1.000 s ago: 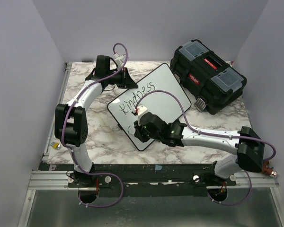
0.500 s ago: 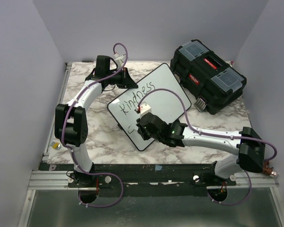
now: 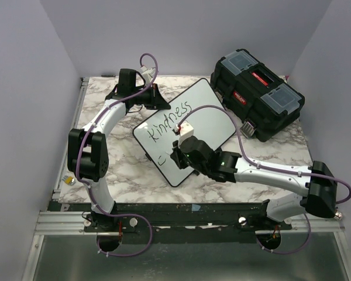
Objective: Write a sentence on the whiteboard
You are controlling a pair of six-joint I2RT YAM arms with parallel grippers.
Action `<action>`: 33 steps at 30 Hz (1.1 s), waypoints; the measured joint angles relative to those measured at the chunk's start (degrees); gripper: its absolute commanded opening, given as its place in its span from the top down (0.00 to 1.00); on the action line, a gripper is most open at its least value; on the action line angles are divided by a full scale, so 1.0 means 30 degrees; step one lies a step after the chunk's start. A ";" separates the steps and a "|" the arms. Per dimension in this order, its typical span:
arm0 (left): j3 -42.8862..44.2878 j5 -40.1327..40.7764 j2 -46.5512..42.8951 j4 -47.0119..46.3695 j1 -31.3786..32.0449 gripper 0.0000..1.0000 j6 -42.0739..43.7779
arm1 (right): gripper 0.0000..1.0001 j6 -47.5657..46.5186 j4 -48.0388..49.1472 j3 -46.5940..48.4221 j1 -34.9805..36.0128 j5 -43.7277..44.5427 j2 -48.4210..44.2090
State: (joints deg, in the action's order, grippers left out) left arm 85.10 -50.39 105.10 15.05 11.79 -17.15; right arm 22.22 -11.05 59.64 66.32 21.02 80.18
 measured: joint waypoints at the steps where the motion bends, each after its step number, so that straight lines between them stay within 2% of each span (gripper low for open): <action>1: 0.0000 0.0000 0.0000 0.0000 0.0000 1.00 0.0000 | 0.99 -0.0015 0.0160 0.0044 0.0000 0.0160 -0.0007; 8: -0.0029 0.0000 0.0000 -0.0029 0.0000 1.00 -0.0007 | 0.99 0.0000 0.0168 0.1938 0.0000 0.1756 0.1800; 17: -0.0124 0.0007 -0.0066 -0.0138 0.0000 1.00 -0.0007 | 0.99 0.0000 0.0015 0.3322 0.0000 0.2295 0.3526; 33: -0.0160 0.0087 -0.0073 -0.0153 -0.0015 1.00 0.0058 | 0.99 0.0743 -0.0211 0.2382 0.0000 0.2280 0.3293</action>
State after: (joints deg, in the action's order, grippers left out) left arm 84.62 -50.13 104.88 14.59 11.75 -16.97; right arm 24.45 -11.68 66.78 66.32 27.86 90.06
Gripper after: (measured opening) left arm 0.066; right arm 0.114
